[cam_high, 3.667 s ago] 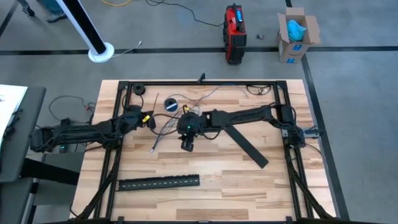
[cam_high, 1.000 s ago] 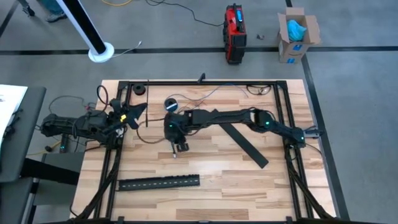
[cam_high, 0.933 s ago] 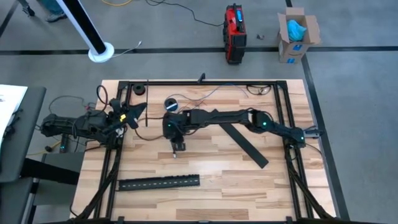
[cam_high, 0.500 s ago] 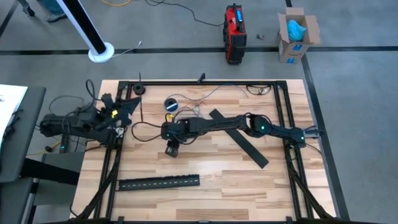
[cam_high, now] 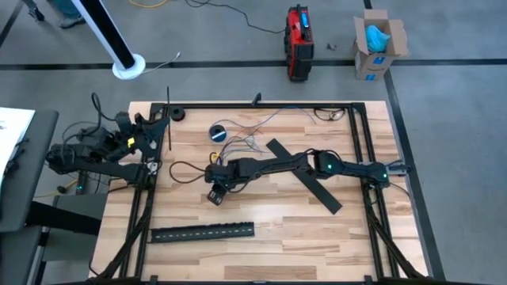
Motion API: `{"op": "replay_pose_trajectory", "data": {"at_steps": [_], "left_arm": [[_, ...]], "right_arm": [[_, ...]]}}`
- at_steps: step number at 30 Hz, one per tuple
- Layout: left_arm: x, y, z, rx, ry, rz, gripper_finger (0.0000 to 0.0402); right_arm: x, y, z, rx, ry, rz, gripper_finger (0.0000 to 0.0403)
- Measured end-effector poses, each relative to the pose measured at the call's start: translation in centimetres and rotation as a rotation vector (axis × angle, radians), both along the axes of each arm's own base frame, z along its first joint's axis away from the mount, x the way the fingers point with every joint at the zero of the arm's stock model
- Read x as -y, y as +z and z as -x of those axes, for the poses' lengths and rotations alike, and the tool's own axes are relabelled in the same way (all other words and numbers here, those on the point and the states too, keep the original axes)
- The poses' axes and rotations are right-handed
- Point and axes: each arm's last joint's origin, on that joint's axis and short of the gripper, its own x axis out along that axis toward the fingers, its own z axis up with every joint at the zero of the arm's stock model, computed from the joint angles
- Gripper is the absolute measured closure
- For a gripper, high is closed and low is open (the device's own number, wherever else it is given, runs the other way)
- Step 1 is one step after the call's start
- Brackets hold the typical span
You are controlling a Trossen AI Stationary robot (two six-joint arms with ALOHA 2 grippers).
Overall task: Ziptie cables
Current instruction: Wrap the cable wires with the black zip tie
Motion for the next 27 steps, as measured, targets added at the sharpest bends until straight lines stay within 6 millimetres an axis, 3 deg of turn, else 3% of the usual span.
{"op": "replay_pose_trajectory", "data": {"at_steps": [4,9,13,19,22,24,27], "left_arm": [[0.0,0.0,0.0,-0.021,0.003,-0.019,0.0401],[0.0,-0.7,-0.1,-0.095,0.000,-0.016,0.0401],[0.0,-1.1,-0.1,-0.134,0.022,-0.017,0.0402],[-0.1,-2.3,-0.7,-0.157,0.103,0.015,0.0402],[0.0,-4.1,-1.8,-0.171,0.100,0.060,0.0402],[0.1,-5.5,-2.5,-0.176,0.098,0.099,0.0402],[0.1,-6.3,-2.8,-0.174,0.113,0.106,0.0402]], "right_arm": [[0.3,-0.5,0.5,-0.069,-0.030,-0.011,0.0378],[0.3,-0.4,0.6,-0.068,-0.084,-0.033,0.0401],[0.9,2.1,1.2,-0.062,-0.167,0.039,0.0402],[4.0,11.2,5.3,-0.086,-0.311,0.230,0.0402],[5.2,12.3,6.7,-0.132,-0.341,0.283,0.0403],[5.4,11.8,6.8,-0.153,-0.330,0.271,0.0403],[5.3,12.0,6.7,-0.130,-0.275,0.081,0.0402]]}}
